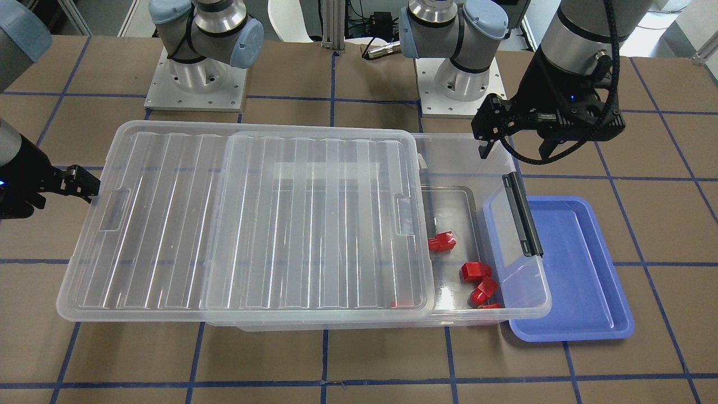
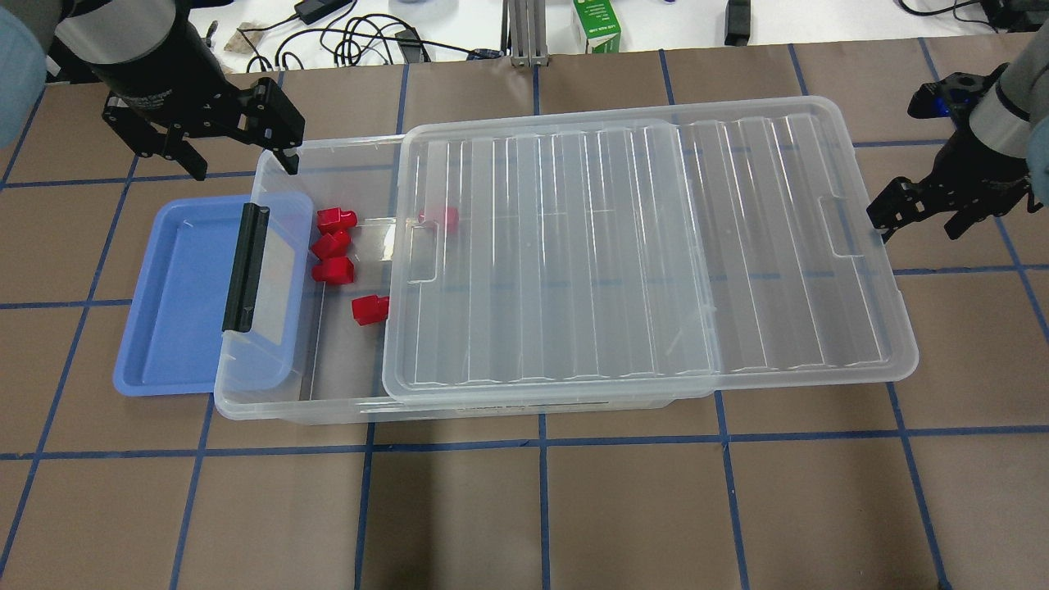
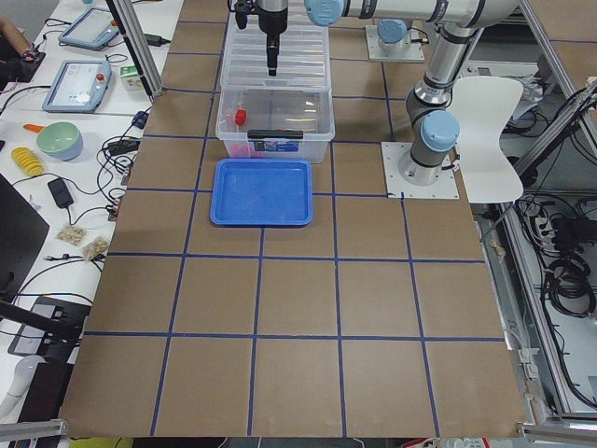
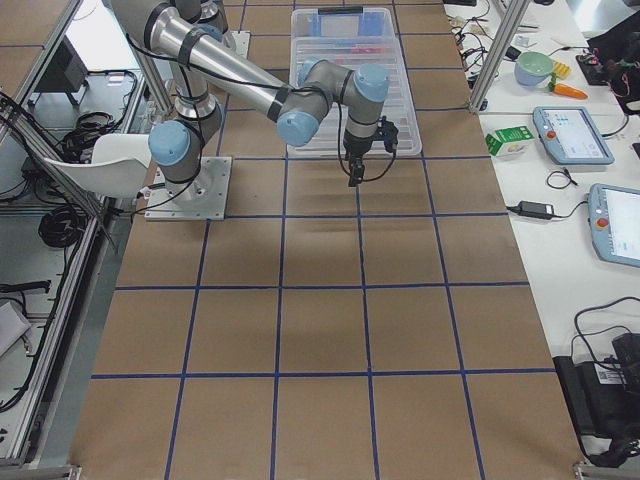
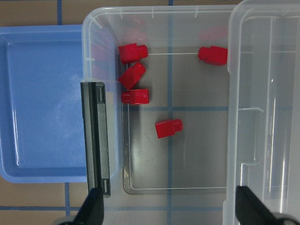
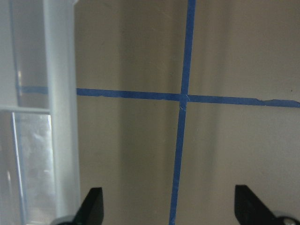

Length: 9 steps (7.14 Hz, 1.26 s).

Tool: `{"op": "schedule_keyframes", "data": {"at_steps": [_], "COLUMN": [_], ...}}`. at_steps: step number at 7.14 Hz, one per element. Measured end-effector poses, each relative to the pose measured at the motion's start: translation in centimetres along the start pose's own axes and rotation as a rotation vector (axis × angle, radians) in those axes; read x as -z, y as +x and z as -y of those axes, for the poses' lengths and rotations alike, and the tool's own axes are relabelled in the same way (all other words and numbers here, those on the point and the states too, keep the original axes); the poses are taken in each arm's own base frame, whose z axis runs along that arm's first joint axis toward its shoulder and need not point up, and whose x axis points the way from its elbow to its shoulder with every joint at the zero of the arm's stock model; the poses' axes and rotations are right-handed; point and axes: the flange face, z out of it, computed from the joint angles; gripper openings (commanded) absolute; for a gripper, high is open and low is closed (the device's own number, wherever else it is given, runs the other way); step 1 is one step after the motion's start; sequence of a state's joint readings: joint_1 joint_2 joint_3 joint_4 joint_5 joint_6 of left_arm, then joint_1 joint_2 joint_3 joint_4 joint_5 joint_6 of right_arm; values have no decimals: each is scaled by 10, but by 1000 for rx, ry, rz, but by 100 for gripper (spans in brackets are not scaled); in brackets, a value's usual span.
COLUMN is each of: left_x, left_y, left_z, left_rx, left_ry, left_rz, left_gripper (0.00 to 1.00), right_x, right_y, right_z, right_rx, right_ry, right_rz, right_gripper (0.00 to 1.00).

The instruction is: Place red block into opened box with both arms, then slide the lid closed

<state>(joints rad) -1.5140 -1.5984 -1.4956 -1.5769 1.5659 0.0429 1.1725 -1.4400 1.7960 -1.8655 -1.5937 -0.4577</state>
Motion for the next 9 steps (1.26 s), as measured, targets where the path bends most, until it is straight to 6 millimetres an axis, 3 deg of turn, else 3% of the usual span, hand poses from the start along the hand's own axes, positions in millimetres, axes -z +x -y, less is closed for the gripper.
{"op": "schedule_keyframes", "data": {"at_steps": [2,7,9], "left_x": [0,-1,-2], "left_y": [0,1,1], "left_z": [0,0,-1], "left_rx": [0,-1,-1], "left_ry": [0,-3,-4], "left_rz": [-1,1,1], "left_gripper": [100,100,100], "right_x": [0,-1,-3], "right_y": [-24,-111,-136], "right_z": [4,14,15], "right_rx": [-26,-100,-110], "right_ry": [-1,4,2], "right_rz": [-1,-12,-14], "right_gripper": [100,100,100]}}
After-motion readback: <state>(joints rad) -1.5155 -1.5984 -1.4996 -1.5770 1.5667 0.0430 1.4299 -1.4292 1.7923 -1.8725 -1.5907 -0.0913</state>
